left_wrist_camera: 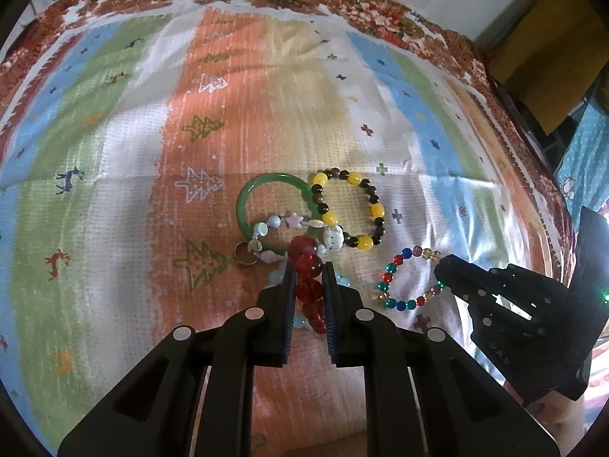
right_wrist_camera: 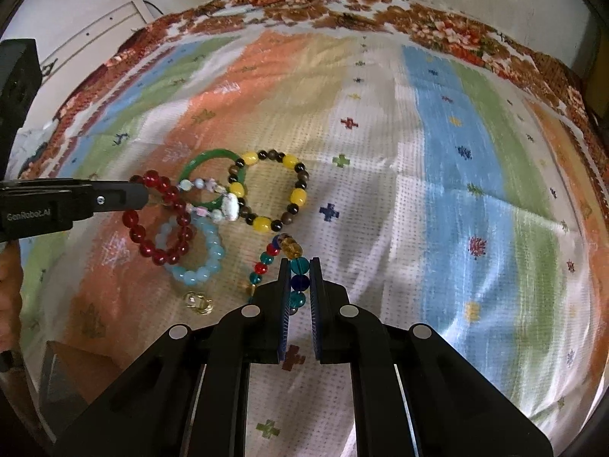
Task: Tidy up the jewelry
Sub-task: 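Lift both held bracelets and carry them over the silver tin box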
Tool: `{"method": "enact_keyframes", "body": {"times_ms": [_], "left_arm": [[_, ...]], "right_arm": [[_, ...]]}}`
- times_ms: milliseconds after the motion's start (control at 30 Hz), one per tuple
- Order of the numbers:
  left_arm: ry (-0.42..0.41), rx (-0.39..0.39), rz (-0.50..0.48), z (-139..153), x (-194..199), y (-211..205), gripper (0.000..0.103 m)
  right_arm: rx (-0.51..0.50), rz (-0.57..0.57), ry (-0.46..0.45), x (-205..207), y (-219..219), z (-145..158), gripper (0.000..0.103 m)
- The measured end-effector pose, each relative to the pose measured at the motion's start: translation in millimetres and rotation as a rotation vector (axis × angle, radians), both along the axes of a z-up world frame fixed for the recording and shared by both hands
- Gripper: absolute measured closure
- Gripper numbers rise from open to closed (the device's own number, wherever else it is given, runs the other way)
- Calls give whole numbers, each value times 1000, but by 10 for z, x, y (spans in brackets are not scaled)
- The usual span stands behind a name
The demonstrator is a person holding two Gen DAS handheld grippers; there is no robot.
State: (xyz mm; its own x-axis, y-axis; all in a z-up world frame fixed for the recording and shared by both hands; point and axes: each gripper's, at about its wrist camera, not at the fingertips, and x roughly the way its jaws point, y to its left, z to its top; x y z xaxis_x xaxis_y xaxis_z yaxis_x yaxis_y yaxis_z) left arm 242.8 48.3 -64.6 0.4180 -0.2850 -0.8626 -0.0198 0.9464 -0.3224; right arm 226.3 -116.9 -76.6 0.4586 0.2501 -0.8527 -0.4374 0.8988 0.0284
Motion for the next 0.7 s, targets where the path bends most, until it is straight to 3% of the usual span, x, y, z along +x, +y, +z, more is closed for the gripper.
{"method": "enact_keyframes", "body": {"times_ms": [400, 700], "left_arm": [[-59, -13, 20, 246, -239, 44, 90], [-97, 47, 21, 358, -415, 9, 90]], "right_arm": [[8, 0, -107, -229, -43, 262, 93], [18, -12, -154, -371, -115, 373, 93]]}}
